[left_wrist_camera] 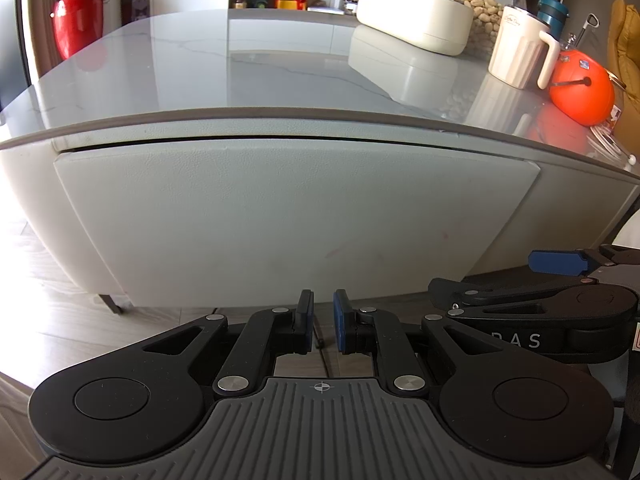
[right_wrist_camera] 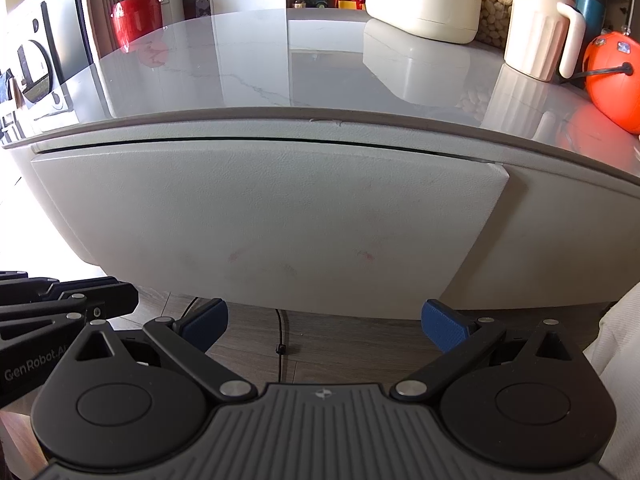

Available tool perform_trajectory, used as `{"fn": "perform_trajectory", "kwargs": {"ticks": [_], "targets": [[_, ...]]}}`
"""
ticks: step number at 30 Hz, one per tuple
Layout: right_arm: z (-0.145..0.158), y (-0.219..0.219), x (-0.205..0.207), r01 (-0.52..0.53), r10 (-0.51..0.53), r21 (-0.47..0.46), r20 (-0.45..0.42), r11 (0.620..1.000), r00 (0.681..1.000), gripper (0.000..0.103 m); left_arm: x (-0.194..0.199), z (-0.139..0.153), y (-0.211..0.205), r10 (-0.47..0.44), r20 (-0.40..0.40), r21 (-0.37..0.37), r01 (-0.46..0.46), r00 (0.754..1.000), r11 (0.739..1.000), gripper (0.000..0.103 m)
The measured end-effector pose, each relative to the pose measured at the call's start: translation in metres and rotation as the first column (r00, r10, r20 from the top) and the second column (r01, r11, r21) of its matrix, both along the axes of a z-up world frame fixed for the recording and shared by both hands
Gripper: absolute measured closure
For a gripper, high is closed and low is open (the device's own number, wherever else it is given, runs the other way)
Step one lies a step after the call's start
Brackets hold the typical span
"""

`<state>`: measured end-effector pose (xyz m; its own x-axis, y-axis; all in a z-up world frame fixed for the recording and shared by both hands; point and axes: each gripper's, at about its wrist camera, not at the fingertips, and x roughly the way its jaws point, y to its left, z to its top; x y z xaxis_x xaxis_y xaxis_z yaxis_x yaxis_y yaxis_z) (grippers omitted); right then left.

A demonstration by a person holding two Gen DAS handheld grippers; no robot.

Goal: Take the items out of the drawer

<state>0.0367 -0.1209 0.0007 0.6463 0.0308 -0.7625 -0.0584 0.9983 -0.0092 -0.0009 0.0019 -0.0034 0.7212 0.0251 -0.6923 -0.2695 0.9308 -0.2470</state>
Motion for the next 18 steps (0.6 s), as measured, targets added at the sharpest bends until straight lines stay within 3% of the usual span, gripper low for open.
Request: {"fn": "perform_trajectory", "kwargs": {"ticks": [18], "targets": [[0.0009, -0.0007, -0.0013, 0.006, -0.006, 0.002, -0.001, 1.000, 1.000, 0.000, 0.0000, -0.0001, -0.0001, 0.009, 0.003, -0.003, -0.009, 1.000, 1.000, 0.090]]}}
